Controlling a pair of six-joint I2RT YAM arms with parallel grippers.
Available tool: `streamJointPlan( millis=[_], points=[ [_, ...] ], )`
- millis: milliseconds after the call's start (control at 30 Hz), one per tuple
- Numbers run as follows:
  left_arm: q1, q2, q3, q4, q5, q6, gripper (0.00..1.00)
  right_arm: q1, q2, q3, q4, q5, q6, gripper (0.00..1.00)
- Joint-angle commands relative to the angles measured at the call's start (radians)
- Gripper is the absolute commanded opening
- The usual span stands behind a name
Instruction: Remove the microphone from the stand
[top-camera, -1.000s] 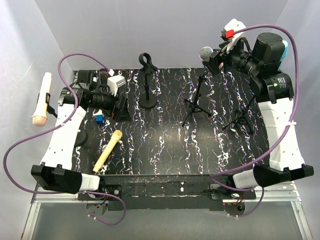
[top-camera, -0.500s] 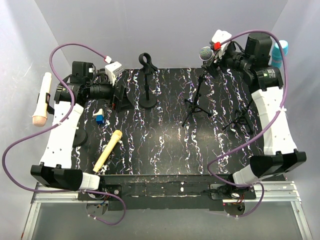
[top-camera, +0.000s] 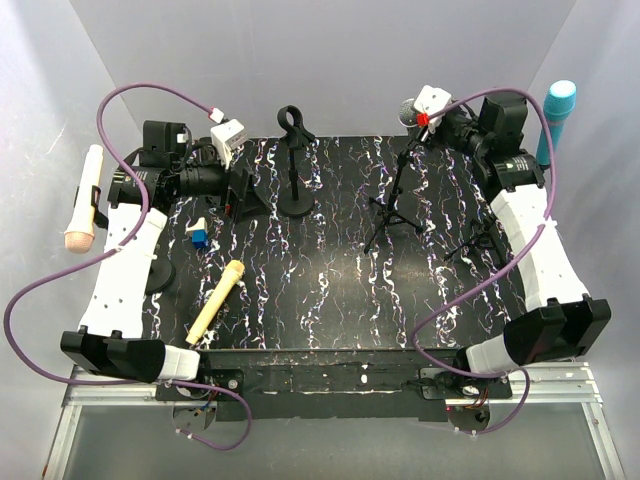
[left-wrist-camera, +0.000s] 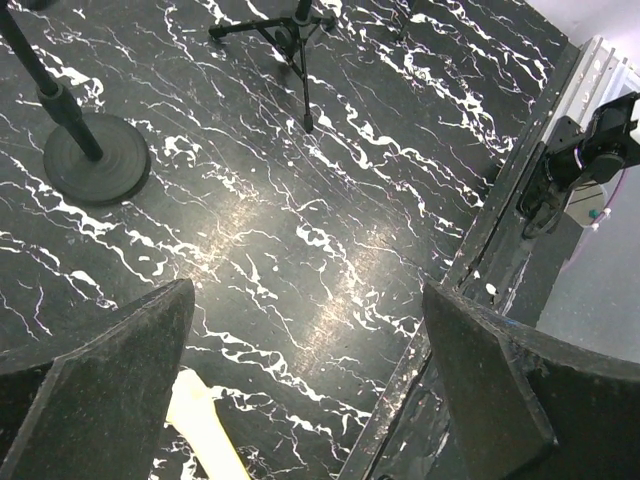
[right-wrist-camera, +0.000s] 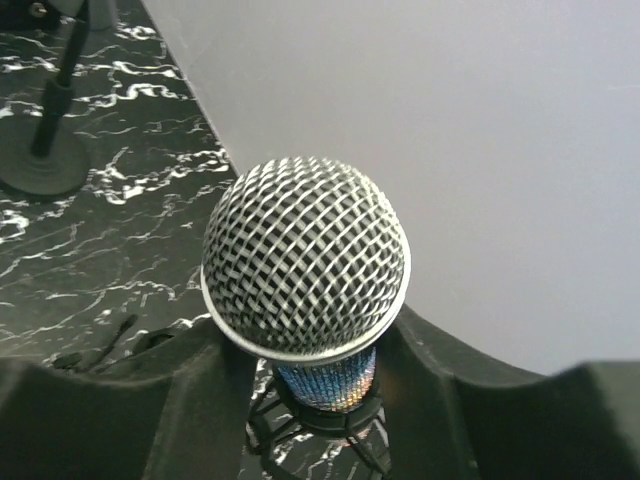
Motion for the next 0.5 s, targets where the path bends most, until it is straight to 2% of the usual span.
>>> streamJointPlan(
  millis=[0, 167, 267, 300, 367, 467],
  points=[
    [-0.005, -0.035, 0.018, 0.05, 0.039, -0.018, 0.98, 0.029, -0.062, -0.043, 0.154, 0.047, 0.032, 0.5],
    [-0.006, -0.015, 0.021, 0.086, 0.065, -0.033, 0.98, 0.127, -0.096, -0.083, 0.208, 0.184, 0.033, 0.35],
    [-0.009, -0.009, 0.029, 0.112, 0.075, -0.041, 0.98, 0.21, -0.099, -0.088, 0.254, 0.338, 0.043, 0.18],
    [-0.011, -0.007, 0.028, 0.118, 0.077, -0.044, 0.98, 0.235, -0.097, -0.086, 0.269, 0.39, 0.052, 0.15],
    [-0.016, -0.003, 0.029, 0.129, 0.085, -0.051, 0.98, 0.29, -0.093, -0.078, 0.309, 0.516, 0.078, 0.14],
    [-0.02, -0.004, 0.021, 0.147, 0.089, -0.065, 0.98, 0.333, -0.074, -0.003, 0.246, 0.606, 0.148, 0.14]
  ],
)
